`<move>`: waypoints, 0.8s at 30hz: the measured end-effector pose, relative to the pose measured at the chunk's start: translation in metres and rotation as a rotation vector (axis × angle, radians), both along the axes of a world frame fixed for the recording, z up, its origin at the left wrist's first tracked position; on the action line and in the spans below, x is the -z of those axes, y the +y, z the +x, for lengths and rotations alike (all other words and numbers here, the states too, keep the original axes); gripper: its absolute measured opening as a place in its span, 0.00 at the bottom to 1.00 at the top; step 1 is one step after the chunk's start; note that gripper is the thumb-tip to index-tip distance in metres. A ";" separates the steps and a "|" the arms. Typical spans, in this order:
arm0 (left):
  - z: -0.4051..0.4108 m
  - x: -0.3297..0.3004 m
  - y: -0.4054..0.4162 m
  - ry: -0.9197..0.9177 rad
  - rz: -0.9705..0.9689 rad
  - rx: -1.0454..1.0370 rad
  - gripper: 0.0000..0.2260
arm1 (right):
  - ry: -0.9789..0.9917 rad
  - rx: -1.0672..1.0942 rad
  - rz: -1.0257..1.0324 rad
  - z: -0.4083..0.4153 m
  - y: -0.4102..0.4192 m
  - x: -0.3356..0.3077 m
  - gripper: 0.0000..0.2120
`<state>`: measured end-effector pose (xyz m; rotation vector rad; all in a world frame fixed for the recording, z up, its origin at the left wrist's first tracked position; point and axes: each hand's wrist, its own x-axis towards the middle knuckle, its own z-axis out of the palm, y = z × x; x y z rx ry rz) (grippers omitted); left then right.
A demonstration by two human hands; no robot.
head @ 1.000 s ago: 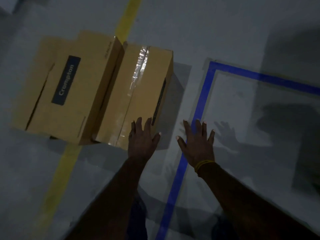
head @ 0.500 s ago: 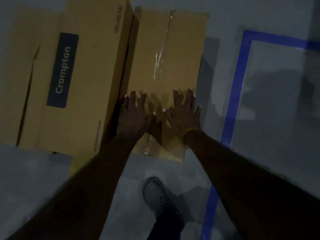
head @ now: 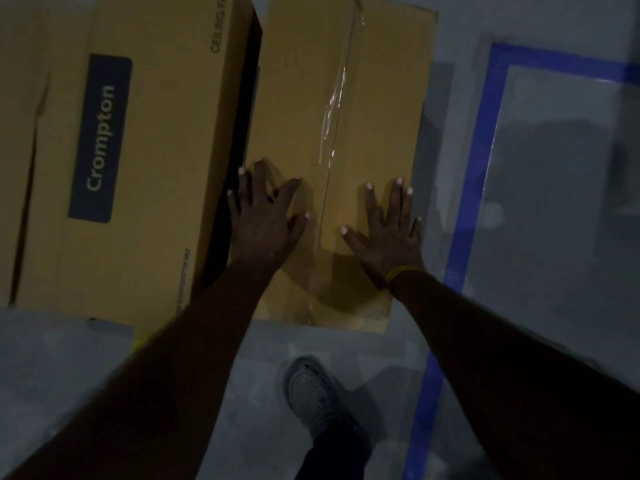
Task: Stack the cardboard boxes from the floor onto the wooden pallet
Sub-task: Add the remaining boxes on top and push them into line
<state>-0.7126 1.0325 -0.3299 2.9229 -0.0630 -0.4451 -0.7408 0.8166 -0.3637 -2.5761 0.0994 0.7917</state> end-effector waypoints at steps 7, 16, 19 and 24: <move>0.003 -0.013 -0.022 -0.065 -0.022 -0.089 0.33 | 0.027 0.179 0.149 -0.002 -0.027 -0.006 0.47; -0.007 -0.036 -0.071 -0.111 0.024 -0.221 0.32 | -0.220 0.308 0.095 0.003 -0.037 -0.034 0.38; -0.012 -0.054 -0.099 -0.107 -0.002 -0.238 0.30 | -0.246 0.291 0.094 0.002 -0.068 -0.053 0.36; -0.030 -0.088 -0.168 -0.114 -0.027 -0.229 0.29 | -0.238 0.245 0.020 -0.012 -0.137 -0.093 0.36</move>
